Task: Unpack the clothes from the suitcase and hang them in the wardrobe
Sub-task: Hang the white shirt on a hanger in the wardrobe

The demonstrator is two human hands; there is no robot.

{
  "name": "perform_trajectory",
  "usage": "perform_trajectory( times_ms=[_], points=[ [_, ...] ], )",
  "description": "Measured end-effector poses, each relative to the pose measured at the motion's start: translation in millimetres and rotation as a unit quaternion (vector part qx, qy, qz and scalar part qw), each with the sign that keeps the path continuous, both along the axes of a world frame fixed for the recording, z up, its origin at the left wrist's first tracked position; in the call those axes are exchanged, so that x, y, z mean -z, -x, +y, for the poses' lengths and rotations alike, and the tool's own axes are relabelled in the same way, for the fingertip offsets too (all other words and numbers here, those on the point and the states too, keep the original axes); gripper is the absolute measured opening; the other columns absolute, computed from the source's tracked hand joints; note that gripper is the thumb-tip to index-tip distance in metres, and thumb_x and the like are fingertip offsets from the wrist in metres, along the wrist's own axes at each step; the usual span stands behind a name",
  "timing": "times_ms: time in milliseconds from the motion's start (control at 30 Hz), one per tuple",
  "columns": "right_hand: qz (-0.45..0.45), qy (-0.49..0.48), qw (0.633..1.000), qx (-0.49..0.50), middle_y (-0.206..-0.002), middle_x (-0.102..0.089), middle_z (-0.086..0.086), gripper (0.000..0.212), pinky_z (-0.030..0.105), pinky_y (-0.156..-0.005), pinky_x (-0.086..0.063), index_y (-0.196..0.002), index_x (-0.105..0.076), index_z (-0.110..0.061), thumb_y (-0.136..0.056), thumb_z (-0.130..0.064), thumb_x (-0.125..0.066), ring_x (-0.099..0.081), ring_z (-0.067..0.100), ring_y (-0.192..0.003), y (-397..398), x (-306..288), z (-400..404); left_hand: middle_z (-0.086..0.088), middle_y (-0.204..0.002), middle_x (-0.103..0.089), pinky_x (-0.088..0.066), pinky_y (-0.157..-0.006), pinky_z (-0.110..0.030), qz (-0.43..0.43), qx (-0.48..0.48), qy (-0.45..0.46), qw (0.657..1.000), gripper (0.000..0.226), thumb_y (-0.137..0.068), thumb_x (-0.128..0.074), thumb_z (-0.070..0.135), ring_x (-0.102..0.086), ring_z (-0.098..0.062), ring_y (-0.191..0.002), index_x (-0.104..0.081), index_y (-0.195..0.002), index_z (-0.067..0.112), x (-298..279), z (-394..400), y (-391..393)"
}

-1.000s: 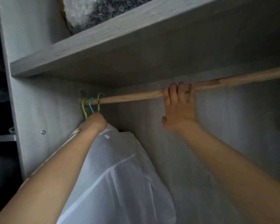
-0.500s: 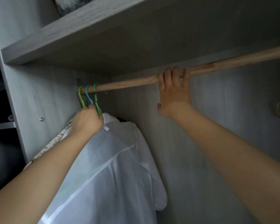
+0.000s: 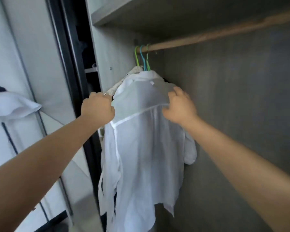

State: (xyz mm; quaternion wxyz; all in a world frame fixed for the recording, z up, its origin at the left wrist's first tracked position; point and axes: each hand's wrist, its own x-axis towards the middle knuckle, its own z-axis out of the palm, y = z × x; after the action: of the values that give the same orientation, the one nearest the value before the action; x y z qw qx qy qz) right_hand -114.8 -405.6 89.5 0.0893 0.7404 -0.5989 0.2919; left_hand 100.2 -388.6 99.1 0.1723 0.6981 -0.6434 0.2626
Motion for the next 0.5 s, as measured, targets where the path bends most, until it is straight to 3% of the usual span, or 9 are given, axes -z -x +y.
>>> perform_trajectory(
  times_ms=[233,500],
  points=[
    [0.055,-0.099,0.981,-0.160,-0.145,-0.027,0.010,0.049,0.038,-0.100,-0.033,-0.133,-0.037,-0.005,-0.089,-0.023,-0.048,-0.030,0.031,-0.130,-105.6,92.0,80.8,-0.015,-0.125,-0.046,-0.039,-0.091,-0.038,0.002,-0.161,-0.146,0.976,0.035,-0.094,-0.038,0.022,-0.039,-0.031,-0.120,-0.045,-0.123,0.004,96.3,135.7,-67.1],
    [0.135,-0.150,0.925,-0.321,-0.142,-0.031,0.011,0.048,0.037,-0.100,-0.032,-0.136,-0.034,-0.006,-0.092,-0.023,-0.044,-0.032,0.030,-0.128,-253.0,161.1,206.6,-0.015,-0.124,-0.047,-0.040,-0.088,-0.037,0.089,-0.295,-0.196,0.931,0.036,-0.094,-0.039,0.022,-0.041,-0.031,-0.119,-0.046,-0.125,0.005,167.8,295.7,-186.5]
  ],
)
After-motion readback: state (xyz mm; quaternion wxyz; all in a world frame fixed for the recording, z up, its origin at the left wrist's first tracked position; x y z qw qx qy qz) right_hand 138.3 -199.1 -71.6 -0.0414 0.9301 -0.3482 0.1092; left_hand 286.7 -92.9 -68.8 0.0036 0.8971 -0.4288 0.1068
